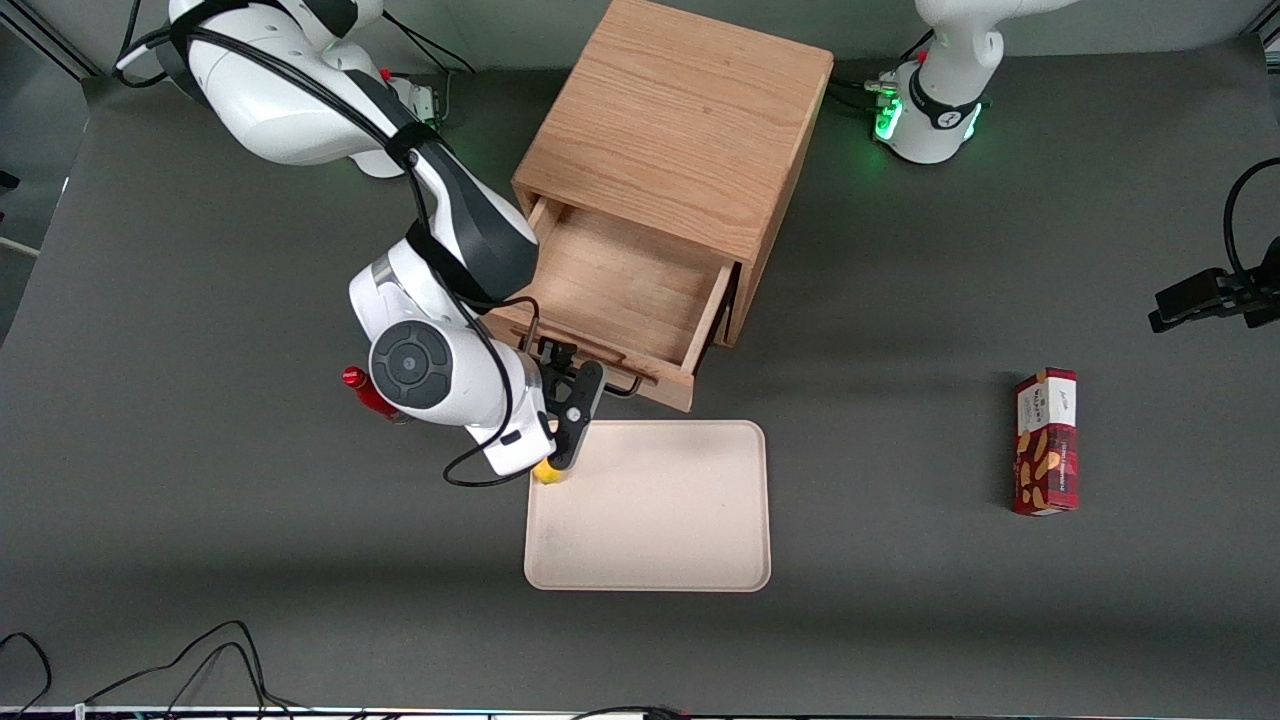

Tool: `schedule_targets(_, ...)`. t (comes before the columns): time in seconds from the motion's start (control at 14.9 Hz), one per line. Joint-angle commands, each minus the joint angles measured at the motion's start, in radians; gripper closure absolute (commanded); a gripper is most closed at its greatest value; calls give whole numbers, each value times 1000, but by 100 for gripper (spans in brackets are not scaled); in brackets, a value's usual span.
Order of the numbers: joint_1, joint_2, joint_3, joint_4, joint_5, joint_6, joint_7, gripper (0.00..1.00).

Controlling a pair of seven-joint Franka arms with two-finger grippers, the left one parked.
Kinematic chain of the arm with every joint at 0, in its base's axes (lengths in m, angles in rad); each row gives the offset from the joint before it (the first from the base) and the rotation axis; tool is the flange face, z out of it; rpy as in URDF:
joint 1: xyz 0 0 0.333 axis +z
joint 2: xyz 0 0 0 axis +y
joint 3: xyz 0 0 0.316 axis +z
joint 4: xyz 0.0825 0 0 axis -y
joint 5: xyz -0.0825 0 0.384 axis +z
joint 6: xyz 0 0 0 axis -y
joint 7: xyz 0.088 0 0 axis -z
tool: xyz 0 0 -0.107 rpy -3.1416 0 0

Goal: Open upper drawer
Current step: 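Keep pulling the upper drawer fully open with the right gripper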

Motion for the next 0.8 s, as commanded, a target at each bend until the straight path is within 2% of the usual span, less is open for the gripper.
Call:
schedule_targets(0.0, 2, 35, -15, 59, -8, -16, -18, 0)
schedule_targets(0.74, 2, 57, -32, 108, -6, 29, 12, 0)
